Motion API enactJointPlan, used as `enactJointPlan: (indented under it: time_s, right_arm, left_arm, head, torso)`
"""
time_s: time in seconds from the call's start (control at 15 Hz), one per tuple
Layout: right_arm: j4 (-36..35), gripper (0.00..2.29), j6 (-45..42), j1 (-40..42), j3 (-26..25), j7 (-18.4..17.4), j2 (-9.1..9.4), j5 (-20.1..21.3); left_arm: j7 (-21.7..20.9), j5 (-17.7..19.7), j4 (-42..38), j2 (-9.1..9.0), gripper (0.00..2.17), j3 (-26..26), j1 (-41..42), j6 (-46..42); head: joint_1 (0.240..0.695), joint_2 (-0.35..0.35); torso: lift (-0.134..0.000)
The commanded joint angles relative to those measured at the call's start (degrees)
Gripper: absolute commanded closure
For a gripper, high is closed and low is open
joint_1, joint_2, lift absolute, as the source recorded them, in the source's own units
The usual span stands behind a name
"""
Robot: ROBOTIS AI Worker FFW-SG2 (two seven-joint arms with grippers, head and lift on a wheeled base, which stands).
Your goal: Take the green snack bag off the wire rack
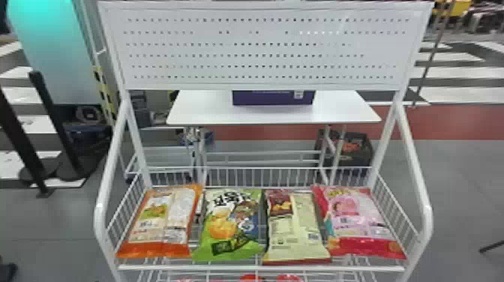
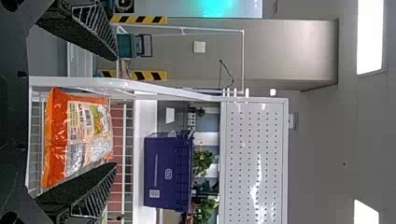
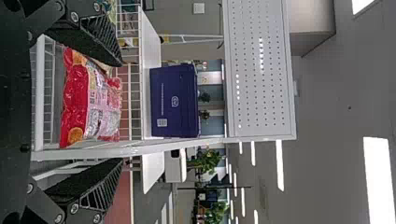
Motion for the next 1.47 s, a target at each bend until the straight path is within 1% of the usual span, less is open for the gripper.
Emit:
enactJointPlan:
  time_s: [0.0, 0.13, 0.27, 0.4, 0.47, 0.53, 0.67, 0.73, 0.8, 0.87, 0.93, 1.0, 1.2, 1.4]
  right_arm:
    - [0.0, 0.17, 0.0, 0.1, 0.0, 0.0, -0.2, 0.0]
    - [0.0, 0.17, -0.2, 0.1, 0.1, 0.0, -0.2, 0.0]
    - [0.0, 0.17, -0.2, -0.1, 0.6, 0.0, -0.11, 0.4]
    - [0.0, 0.17, -0.2, -0.1, 1.0, 0.0, 0.06, 0.9]
    - [-0.1, 0.17, -0.2, -0.1, 1.1, 0.0, 0.24, 1.1]
    - [-0.2, 0.17, -0.2, 0.0, 1.0, 0.0, 0.41, 1.3]
    - [-0.3, 0.17, -0.2, 0.2, 0.9, 0.0, 0.68, 1.3]
    - [-0.2, 0.17, -0.2, 0.2, 0.7, 0.0, 1.03, 1.4]
    - [-0.2, 0.17, -0.2, 0.3, 0.7, 0.0, 1.21, 1.7]
    - [-0.1, 0.17, -0.2, 0.2, 0.8, 0.0, 1.29, 1.8]
    - [0.0, 0.17, -0.2, 0.2, 0.8, 0.0, 1.38, 1.8]
    - [0.0, 0.17, -0.2, 0.0, 0.8, 0.0, 1.47, 1.9]
    - [0.5, 0.17, -0.2, -0.2, 0.9, 0.0, 1.47, 1.9]
    - [0.8, 0.17, -0.2, -0.3, 0.8, 0.0, 1.29, 1.8]
  left_arm:
    - [0.0, -0.6, -0.1, -0.13, 0.08, -0.3, -0.1, 0.9]
    - [-0.2, -1.3, 0.1, -0.3, 0.08, -2.5, -3.0, 5.6]
    - [-0.4, -1.3, 0.7, -0.3, 0.08, -6.6, -8.8, 11.8]
    - [-0.3, -2.1, 2.7, -0.21, 0.08, -12.8, -17.1, 19.7]
    - [-0.3, -3.6, 4.1, -0.39, 0.09, -15.6, -20.8, 22.9]
    - [-0.2, -4.4, 6.4, -0.92, 0.09, -19.0, -25.2, 25.0]
    - [-0.1, -4.5, 11.1, -2.32, 0.09, -24.1, -32.8, 29.4]
    - [0.0, -4.6, 13.5, -3.2, 0.09, -25.8, -35.8, 30.2]
    - [0.6, -4.8, 16.0, -4.61, 0.09, -27.4, -38.6, 30.9]
    - [0.6, -4.9, 18.1, -6.19, 0.09, -28.2, -40.7, 31.5]
    - [0.6, -4.9, 19.4, -6.89, 0.09, -28.9, -42.4, 32.9]
    - [0.9, -4.7, 20.9, -7.16, 0.09, -29.8, -44.5, 33.9]
    - [0.9, -4.6, 25.3, -8.83, 0.09, -30.3, -48.4, 35.7]
    - [1.0, -4.5, 29.7, -9.44, 0.09, -30.7, -51.4, 36.2]
  head:
    - [0.499, 0.0]
    - [0.499, 0.0]
    - [0.499, 0.0]
    - [0.499, 0.0]
    - [0.499, 0.0]
    - [0.499, 0.0]
    - [0.499, 0.0]
    - [0.499, 0.0]
    - [0.499, 0.0]
    - [0.499, 0.0]
    - [0.499, 0.0]
    - [0.499, 0.0]
    - [0.499, 0.0]
    - [0.499, 0.0]
  torso:
    - [0.0]
    - [0.0]
    - [0.0]
    - [0.0]
    - [0.0]
    - [0.0]
    - [0.0]
    - [0.0]
    - [0.0]
    - [0.0]
    - [0.0]
    - [0.0]
    - [0.0]
    - [0.0]
